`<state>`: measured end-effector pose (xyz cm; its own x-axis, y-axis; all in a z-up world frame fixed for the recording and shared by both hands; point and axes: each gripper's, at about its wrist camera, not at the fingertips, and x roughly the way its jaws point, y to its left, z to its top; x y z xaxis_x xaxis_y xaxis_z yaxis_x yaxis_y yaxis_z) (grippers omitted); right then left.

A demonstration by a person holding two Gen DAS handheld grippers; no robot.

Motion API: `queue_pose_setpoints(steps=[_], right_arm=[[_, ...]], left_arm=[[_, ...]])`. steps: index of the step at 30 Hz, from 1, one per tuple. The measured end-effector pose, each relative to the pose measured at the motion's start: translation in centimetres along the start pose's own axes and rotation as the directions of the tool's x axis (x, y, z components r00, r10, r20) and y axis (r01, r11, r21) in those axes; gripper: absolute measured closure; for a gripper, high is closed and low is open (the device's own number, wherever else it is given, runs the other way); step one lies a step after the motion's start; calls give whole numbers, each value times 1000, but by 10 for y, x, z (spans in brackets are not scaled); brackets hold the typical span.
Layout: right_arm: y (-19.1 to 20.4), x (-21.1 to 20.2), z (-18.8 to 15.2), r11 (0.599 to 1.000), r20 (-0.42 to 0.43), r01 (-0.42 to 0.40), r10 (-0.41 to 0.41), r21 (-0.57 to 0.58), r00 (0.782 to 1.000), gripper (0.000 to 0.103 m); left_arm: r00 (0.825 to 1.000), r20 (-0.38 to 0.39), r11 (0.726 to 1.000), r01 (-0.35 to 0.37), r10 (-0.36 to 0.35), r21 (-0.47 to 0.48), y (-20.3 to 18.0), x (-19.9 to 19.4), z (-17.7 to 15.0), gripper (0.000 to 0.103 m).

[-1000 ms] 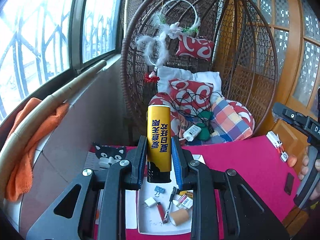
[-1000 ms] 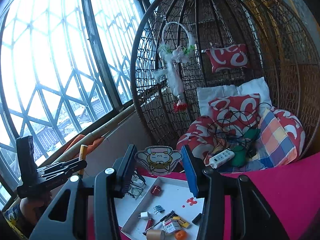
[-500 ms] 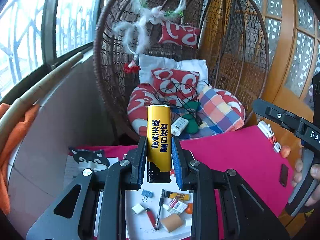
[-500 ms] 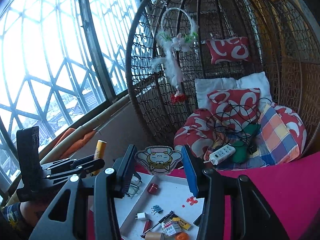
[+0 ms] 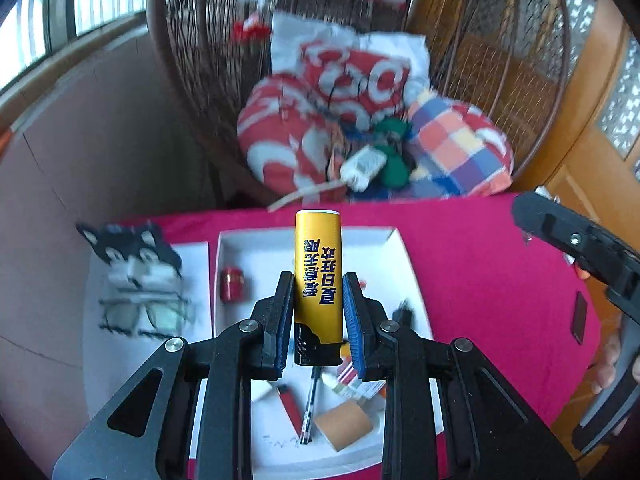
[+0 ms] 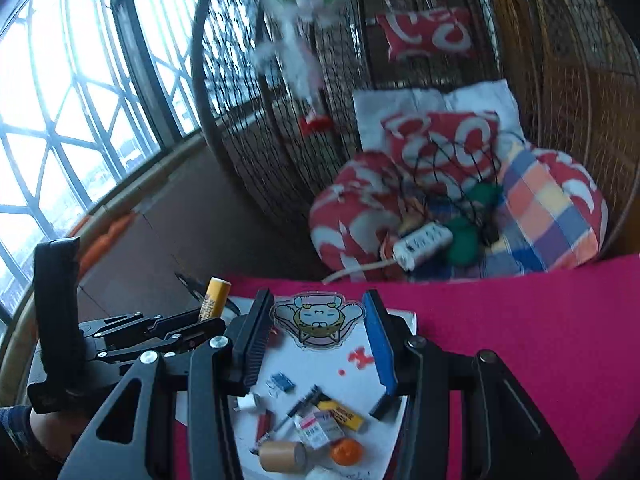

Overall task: Organize rigid objects
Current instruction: 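Open the left tool to drop the lighter while the right tool releases the sticker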

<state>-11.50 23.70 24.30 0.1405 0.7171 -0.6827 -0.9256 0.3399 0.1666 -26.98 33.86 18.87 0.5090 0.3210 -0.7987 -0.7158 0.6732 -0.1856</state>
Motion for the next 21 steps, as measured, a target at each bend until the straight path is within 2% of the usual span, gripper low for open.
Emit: queue_pose_setpoints(steps=[4,6,9,11,14,21], right_arm=[[0,27,-14,1000,-83,18,-19,-16,996,58],[0,46,-24,999,-142,26,-29,-21,989,58],[-4,74,-44,999,-236,44,-48,-21,971,58],[-6,95,-57,998,-308,57,-61,-22,949,58],[-9,112,-72,998,-370,61,-61,-11,927,57],[-3,116,-83,997,-396,72,-81,-37,915,57]], left_arm=[[994,-101,999,-45,47,24,0,38,-16,80],[986,-160,999,-43,45,16,2,55,-24,80],[962,-266,999,-49,52,18,4,82,-37,80],[947,-315,998,-62,62,10,7,95,-44,80],[937,-343,998,-66,61,-2,9,101,-50,80],[936,-346,998,-57,62,25,2,102,-50,79]])
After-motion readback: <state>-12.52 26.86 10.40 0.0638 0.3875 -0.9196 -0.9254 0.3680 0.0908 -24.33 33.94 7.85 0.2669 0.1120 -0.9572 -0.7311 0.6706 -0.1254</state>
